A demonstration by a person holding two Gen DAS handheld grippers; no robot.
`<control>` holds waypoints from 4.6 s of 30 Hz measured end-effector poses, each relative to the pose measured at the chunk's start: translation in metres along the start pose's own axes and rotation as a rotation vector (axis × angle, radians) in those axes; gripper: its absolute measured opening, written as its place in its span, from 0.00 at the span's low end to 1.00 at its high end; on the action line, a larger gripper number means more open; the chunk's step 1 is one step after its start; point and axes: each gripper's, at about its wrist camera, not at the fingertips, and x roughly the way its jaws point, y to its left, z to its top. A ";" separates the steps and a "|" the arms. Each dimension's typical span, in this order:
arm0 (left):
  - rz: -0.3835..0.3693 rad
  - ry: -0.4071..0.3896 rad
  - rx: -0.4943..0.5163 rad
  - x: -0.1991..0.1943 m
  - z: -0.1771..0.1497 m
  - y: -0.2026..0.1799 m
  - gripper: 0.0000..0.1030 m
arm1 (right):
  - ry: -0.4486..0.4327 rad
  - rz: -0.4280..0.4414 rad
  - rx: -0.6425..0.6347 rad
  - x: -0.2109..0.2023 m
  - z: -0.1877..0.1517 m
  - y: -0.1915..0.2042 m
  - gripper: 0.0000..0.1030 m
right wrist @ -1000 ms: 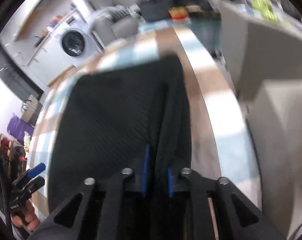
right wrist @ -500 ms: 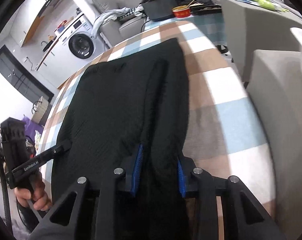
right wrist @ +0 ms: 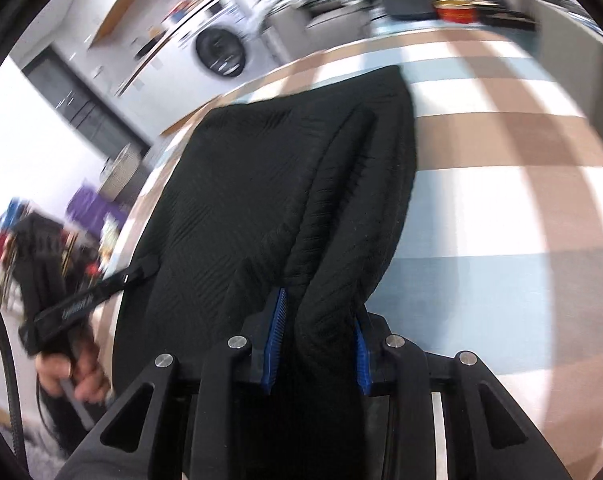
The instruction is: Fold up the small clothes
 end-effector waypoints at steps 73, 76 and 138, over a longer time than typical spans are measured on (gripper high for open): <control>0.040 0.031 0.176 -0.024 -0.043 -0.054 0.55 | 0.007 0.112 0.037 0.023 0.006 0.020 0.11; 0.052 0.028 0.185 -0.025 -0.049 -0.050 0.55 | -0.057 0.098 -0.005 0.000 -0.001 0.029 0.09; 0.153 -0.087 0.163 -0.015 -0.012 -0.016 0.51 | -0.188 -0.172 -0.021 0.019 -0.001 0.034 0.53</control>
